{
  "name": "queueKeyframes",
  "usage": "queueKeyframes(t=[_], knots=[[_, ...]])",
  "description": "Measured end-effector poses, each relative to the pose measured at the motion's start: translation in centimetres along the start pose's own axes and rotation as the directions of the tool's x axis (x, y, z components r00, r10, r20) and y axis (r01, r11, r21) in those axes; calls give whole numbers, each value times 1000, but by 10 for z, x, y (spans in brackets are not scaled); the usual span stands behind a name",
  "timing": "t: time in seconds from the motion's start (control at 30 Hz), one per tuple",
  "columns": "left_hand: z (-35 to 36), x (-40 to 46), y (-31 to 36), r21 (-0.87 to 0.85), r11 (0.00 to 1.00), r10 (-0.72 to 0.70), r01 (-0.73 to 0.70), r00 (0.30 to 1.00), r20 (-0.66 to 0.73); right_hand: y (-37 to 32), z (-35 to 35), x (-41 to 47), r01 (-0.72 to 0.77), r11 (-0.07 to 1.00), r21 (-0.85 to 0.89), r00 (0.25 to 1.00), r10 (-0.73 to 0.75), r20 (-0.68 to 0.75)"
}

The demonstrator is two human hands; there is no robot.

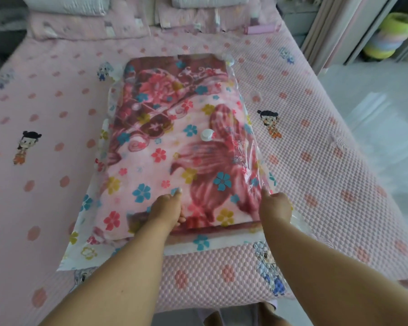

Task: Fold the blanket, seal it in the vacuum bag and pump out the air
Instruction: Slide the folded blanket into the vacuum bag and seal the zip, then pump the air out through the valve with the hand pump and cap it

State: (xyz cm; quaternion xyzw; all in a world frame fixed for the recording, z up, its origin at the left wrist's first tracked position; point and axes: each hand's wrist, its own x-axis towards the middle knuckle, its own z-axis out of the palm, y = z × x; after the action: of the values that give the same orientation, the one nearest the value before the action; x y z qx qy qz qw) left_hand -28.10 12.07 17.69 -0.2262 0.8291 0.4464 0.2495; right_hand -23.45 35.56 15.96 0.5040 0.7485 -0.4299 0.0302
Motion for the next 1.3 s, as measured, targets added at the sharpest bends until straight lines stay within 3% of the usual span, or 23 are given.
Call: queueKeyframes(t=[0.07,0.17,0.23,0.43,0.67,0.87,1.03,1.3], knots=[[1,-3,21,122,982,152,-145,987,-47,-16,-8,0,116,993,-29,993,-115,23],[4,-6,54,273,912,318,-306,948,-1,-34,-21,2,295,955,-37,952,-290,98],[12,-11,75,299,877,378,-377,924,55,-46,-40,7,363,932,-5,928,-361,93],[60,-35,148,343,830,452,-439,891,44,-73,-105,28,515,856,-47,852,-505,142],[164,-89,244,491,758,516,-429,855,-49,-93,-218,94,683,730,-20,725,-674,142],[258,-141,297,417,821,475,-392,873,-115,-90,-319,164,770,632,-89,636,-749,183],[300,-160,325,484,798,469,-359,874,-126,-86,-361,217,765,630,-136,644,-739,198],[353,-133,373,626,724,425,-291,902,-72,-79,-393,282,721,681,-131,693,-713,109]])
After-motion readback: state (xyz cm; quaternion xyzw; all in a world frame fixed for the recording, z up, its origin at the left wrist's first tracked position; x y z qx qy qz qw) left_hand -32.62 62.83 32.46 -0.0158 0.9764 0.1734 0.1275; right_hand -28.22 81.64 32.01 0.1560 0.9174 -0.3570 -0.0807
